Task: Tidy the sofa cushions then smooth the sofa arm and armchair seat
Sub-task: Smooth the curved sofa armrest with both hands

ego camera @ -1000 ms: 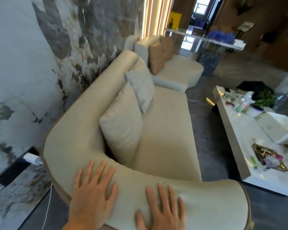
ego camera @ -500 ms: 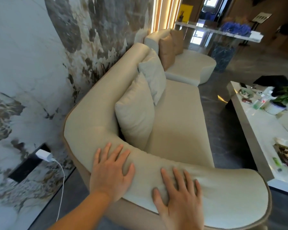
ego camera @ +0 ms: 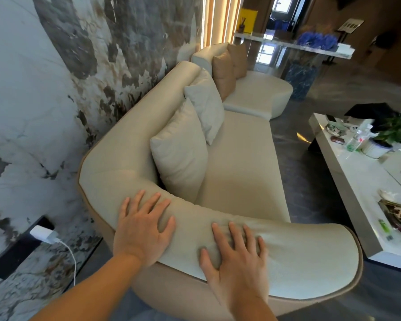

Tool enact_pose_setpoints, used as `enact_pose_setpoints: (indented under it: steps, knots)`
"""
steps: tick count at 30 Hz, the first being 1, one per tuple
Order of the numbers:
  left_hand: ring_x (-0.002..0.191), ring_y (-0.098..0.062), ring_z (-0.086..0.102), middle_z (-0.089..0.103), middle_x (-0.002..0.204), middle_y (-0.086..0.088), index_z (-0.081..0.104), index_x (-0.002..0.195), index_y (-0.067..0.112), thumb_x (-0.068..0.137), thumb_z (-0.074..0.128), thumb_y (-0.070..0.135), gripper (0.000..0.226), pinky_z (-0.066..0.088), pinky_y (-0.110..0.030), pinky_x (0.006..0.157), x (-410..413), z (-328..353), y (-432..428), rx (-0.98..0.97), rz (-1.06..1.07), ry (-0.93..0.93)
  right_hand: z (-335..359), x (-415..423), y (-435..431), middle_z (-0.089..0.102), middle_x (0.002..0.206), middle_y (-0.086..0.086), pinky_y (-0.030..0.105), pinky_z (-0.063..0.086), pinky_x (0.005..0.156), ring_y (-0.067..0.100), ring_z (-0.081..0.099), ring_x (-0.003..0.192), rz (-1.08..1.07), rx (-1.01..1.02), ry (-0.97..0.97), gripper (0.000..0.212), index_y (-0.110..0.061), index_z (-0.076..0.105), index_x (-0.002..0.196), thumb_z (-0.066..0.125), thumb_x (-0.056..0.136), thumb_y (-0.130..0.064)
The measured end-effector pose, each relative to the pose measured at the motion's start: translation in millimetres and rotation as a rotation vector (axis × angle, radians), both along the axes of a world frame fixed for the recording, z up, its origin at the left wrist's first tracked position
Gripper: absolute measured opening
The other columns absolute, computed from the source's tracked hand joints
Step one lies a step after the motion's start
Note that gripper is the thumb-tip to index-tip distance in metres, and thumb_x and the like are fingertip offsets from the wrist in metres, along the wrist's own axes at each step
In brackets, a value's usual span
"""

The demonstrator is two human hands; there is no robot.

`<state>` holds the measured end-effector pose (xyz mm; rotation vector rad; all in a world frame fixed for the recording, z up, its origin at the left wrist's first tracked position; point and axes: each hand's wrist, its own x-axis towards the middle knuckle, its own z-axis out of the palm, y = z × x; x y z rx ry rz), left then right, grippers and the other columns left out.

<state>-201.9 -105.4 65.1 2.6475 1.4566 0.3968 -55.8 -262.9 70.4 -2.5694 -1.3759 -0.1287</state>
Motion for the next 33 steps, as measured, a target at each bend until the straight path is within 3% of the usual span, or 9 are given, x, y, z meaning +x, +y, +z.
enact_pose_setpoints:
  steps: [5,12,20,29,33]
  knots:
    - [0.145,-0.022,0.025,0.046,0.15,0.011,0.05,0.137,0.041,0.087,0.023,0.063,0.061,0.013,-0.046,0.12,12.9,-1.0,28.7,0.013,0.002,0.006,-1.5,10.2,25.1,0.048,0.15,-0.002,0.052,0.015,0.116,0.03,0.033,0.143,0.016,-0.032,0.033,0.068,-0.047,0.044,0.141,0.03,0.08,-0.073]
    - [0.144,-0.022,0.027,0.047,0.149,0.011,0.051,0.137,0.041,0.085,0.019,0.063,0.065,0.014,-0.046,0.119,30.1,2.3,66.6,0.023,-0.006,-0.02,5.9,20.8,63.9,0.069,0.126,0.004,0.06,0.042,0.1,0.036,0.058,0.122,-0.015,0.023,0.036,0.06,-0.04,0.067,0.121,0.049,0.071,-0.068]
    - [0.147,-0.016,0.018,0.037,0.153,0.02,0.043,0.141,0.048,0.08,0.01,0.069,0.073,0.008,-0.043,0.121,42.2,2.3,108.6,-0.005,-0.019,-0.027,1.5,31.5,110.4,0.077,0.102,0.008,0.057,0.046,0.09,0.038,0.07,0.096,-0.038,0.205,0.094,0.059,-0.038,0.078,0.098,0.06,0.048,-0.063]
    - [0.149,-0.013,0.007,0.026,0.156,0.025,0.035,0.145,0.049,0.077,0.005,0.074,0.078,-0.001,-0.041,0.12,40.0,2.7,111.7,-0.035,-0.048,-0.033,-1.2,26.4,113.8,0.077,0.101,0.011,0.056,0.043,0.091,0.038,0.071,0.096,-0.067,0.166,0.104,0.057,-0.034,0.079,0.097,0.057,0.051,-0.061]
    - [0.148,-0.01,0.009,0.031,0.154,0.026,0.041,0.142,0.048,0.075,0.01,0.079,0.08,-0.002,-0.038,0.121,37.3,5.8,120.0,-0.052,-0.128,-0.051,-0.2,23.6,112.0,0.076,0.102,0.011,0.054,0.042,0.091,0.038,0.07,0.095,-0.076,0.115,0.13,0.056,-0.033,0.079,0.097,0.055,0.055,-0.061]
